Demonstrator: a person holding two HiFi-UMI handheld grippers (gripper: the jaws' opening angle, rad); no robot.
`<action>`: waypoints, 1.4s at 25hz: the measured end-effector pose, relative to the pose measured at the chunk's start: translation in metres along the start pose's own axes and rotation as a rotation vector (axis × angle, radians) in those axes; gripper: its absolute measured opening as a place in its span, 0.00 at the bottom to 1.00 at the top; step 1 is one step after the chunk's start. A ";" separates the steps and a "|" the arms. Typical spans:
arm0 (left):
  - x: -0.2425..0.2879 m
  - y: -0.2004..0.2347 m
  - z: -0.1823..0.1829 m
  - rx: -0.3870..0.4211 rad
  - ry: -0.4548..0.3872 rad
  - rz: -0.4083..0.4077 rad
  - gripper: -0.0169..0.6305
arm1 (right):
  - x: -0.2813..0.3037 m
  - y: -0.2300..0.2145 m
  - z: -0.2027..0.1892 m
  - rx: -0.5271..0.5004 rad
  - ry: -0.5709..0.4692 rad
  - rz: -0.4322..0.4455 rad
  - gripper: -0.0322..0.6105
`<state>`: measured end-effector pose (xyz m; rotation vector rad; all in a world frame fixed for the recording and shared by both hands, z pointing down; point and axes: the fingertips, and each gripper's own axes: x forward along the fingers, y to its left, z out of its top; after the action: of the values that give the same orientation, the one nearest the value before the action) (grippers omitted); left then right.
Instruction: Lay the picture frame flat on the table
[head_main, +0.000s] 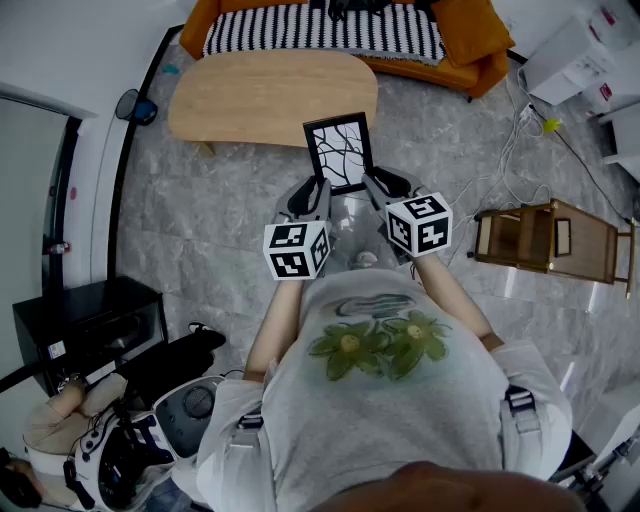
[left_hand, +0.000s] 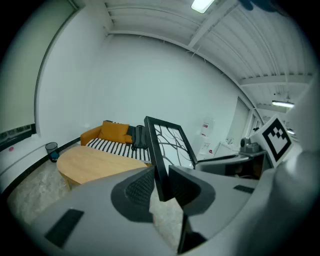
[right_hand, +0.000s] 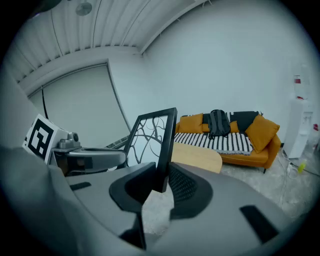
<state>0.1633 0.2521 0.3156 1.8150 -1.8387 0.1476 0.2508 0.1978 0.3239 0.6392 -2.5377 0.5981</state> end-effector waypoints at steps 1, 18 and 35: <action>0.001 0.005 0.000 0.002 0.005 -0.004 0.18 | 0.004 0.002 -0.001 0.004 0.001 -0.003 0.19; 0.014 0.080 -0.008 0.007 0.086 -0.102 0.18 | 0.067 0.033 -0.012 0.080 0.004 -0.094 0.19; 0.085 0.138 0.030 0.001 0.119 -0.085 0.18 | 0.152 -0.001 0.031 0.094 0.045 -0.085 0.19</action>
<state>0.0280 0.1745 0.3690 1.8407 -1.6775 0.2199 0.1211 0.1317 0.3781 0.7539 -2.4395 0.6976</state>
